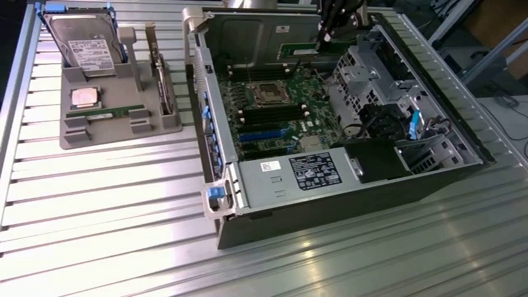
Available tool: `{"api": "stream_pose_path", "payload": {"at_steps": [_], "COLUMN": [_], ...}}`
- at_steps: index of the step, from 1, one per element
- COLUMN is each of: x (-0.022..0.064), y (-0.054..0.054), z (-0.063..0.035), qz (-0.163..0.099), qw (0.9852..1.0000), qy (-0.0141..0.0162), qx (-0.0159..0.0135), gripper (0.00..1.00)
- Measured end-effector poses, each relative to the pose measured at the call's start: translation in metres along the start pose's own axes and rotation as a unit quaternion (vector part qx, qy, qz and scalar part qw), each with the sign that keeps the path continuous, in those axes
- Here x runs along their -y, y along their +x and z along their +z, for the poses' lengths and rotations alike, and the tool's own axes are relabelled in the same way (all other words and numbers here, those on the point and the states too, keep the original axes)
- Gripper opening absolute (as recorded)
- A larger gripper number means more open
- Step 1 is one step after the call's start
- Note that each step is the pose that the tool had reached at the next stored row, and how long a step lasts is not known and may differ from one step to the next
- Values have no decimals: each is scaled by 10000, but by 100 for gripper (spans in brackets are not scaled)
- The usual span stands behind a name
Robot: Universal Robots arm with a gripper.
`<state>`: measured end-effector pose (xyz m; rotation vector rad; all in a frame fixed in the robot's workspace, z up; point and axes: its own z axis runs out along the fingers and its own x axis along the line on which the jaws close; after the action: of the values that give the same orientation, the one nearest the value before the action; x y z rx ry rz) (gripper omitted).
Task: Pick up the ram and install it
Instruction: 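Insert the ram into the slot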
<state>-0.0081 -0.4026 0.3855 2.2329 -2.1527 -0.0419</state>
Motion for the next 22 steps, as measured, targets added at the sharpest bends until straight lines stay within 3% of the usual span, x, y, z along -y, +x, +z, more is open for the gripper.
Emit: {"api": "stream_pose_path", "payload": {"at_steps": [22], "x": [6], "y": [36], "z": [155], "qz": [0], "qw": [10000], "qy": [0], "qx": [1], "gripper": [13]}}
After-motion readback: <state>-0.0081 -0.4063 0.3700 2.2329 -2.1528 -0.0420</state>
